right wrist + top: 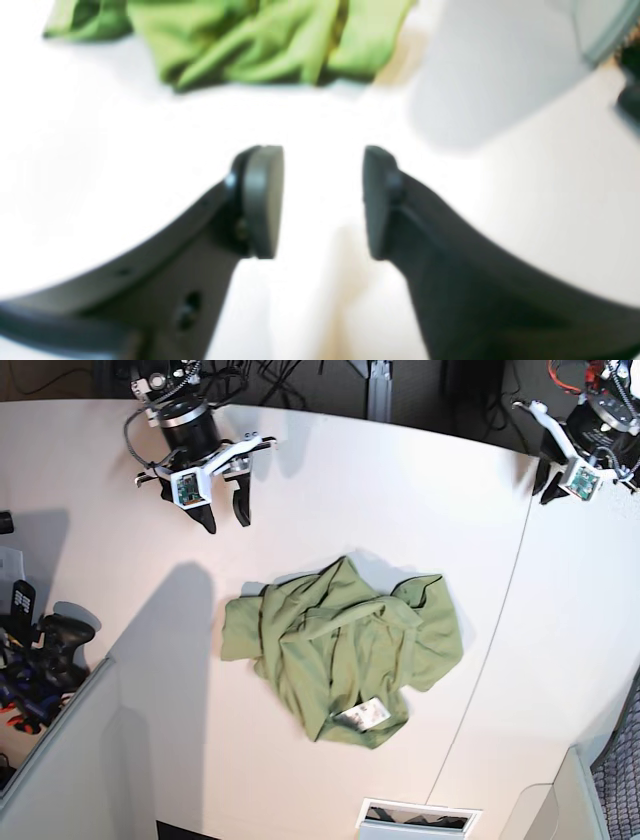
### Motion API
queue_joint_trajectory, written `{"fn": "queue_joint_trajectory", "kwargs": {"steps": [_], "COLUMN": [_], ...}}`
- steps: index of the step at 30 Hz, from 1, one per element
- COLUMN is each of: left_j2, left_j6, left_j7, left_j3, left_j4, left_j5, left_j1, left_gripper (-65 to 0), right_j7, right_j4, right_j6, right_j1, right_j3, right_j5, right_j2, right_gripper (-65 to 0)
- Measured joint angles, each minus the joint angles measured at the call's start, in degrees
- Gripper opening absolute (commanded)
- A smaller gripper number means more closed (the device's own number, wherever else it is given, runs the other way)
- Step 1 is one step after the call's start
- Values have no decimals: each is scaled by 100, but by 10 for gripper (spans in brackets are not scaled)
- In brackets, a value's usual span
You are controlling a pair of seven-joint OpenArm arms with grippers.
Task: Layout the t-shirt on the table in an organized manner, then fold the t-shirt properly
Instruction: 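Lower both grippers toward the crumpled green t-shirt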
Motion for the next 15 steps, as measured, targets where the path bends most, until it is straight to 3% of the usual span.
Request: {"fn": "queue_joint_trajectory", "kwargs": {"steps": [3,8,15], "left_j2": [2,0,35], "left_j6": [81,114,118], "left_j7": [0,-72,-286], "left_j3": [42,367,1294], "left_j4": [-7,-404,-1687], "left_j5": [-92,-133,-131], "left_j1": [-389,-1377,-2798], "left_gripper": [-514,-435,-434], "right_j7": [-9,-28,-7], "right_j4": [-120,-442,-1528], "right_j6": [-11,13,2], "right_j1": [337,933,2020], "right_j3": [2,2,22], "right_j5": [15,24,17], "right_j2": [-245,-905,-1751], "right_gripper": [-298,-297,-261]}}
